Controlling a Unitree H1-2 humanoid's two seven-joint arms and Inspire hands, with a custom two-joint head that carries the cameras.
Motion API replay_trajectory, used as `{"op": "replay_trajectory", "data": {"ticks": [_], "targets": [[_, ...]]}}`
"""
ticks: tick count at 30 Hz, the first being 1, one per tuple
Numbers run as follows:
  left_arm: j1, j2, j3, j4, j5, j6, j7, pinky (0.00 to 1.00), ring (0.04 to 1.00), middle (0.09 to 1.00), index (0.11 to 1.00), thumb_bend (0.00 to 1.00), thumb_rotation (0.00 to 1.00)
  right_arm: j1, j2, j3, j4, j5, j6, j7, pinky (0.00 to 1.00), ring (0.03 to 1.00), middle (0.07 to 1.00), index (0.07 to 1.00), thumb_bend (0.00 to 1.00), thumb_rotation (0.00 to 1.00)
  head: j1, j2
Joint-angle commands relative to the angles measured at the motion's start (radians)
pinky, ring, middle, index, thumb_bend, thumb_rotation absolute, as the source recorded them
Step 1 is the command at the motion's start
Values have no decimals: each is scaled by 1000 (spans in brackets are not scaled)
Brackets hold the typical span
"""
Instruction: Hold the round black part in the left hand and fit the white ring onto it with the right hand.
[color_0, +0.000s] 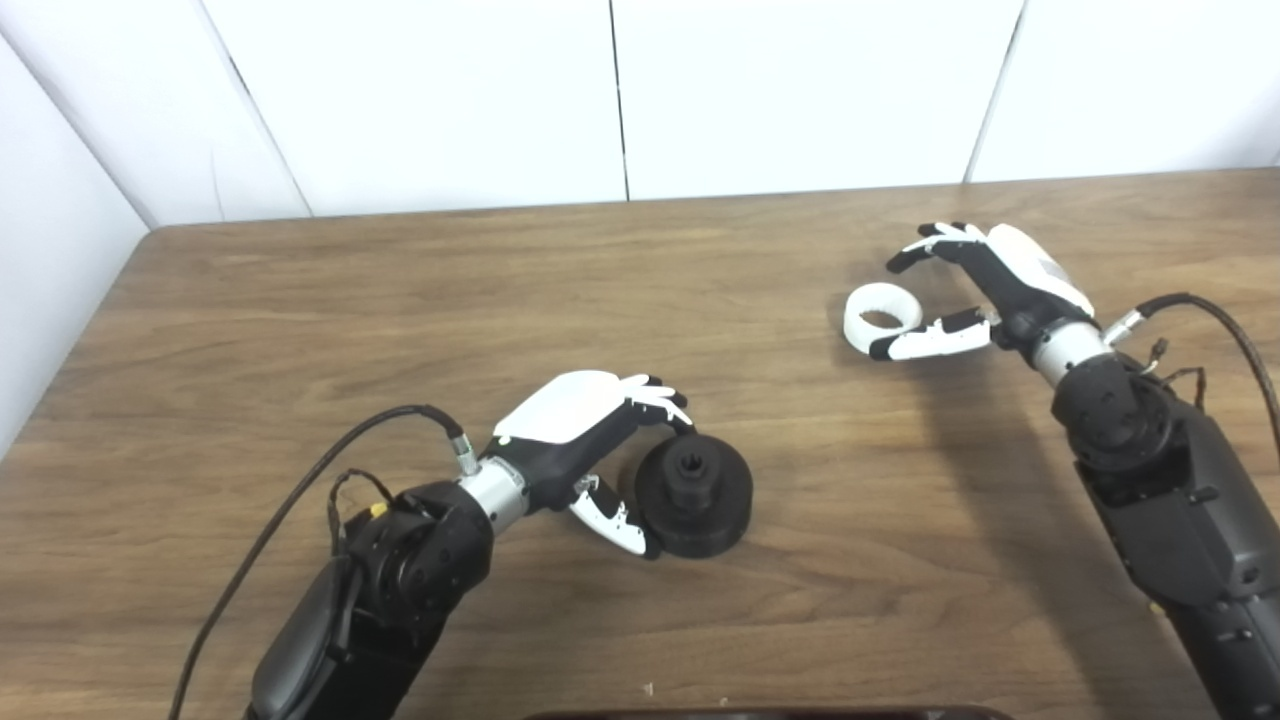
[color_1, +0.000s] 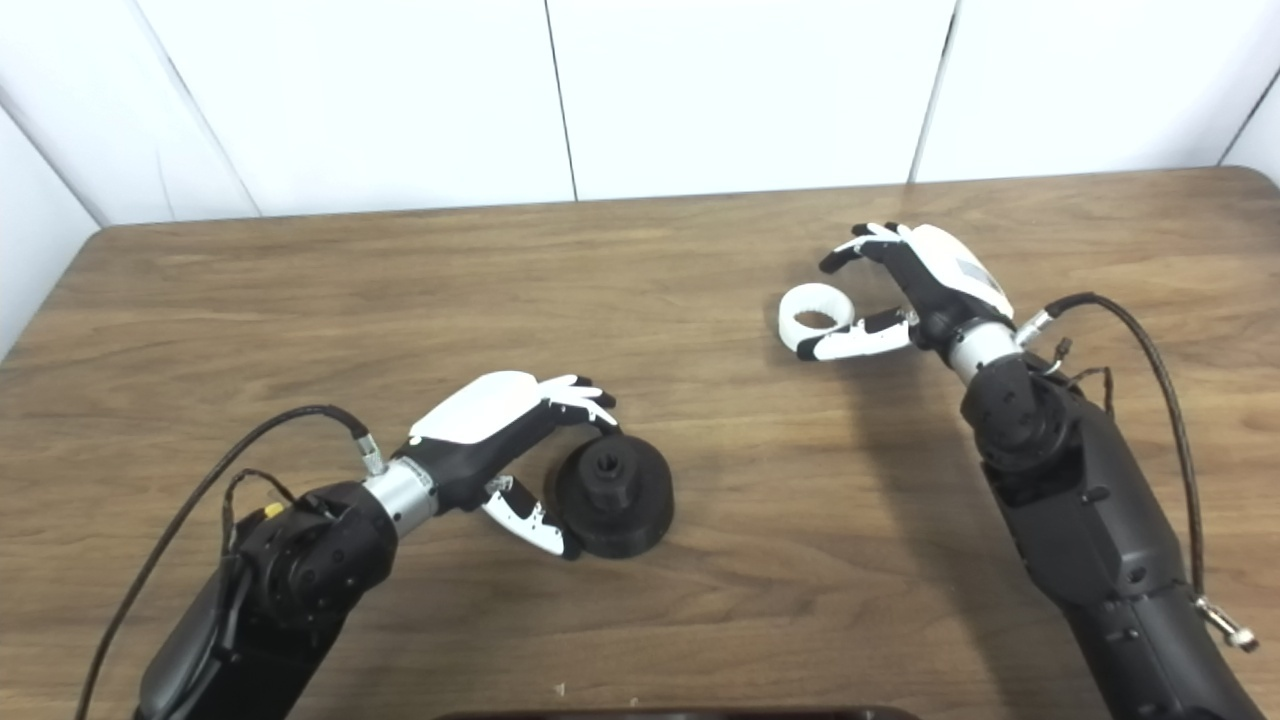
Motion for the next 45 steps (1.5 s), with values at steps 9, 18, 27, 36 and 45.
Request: {"op": "replay_trajectory", "data": {"ticks": [9,18,27,36,45], "targets": [[-21,12,2,-23,30,10,-7,834,968,907,497,518,83,-72,-2,5,40,3,-39,-19,991,1000,930,731,893,354,8,0],[-21,14,1,-30,42,5,-9,818,963,905,497,518,84,-91,-2,13,63,-4,-37,-17,983,1000,928,733,877,369,12,2],[-15,10,6,-39,29,14,-14,825,968,908,497,518,82,-108,-5,22,78,-4,-41,-15,951,1000,926,732,872,379,13,3],[-17,10,5,-37,31,12,-10,812,967,909,497,517,83,-114,-6,24,80,2,-37,-9,948,1000,927,733,871,374,13,8],[-15,8,6,-31,27,8,-5,819,969,909,497,518,84,-109,-7,23,74,3,-38,-10,933,999,920,730,874,375,15,9]]}}
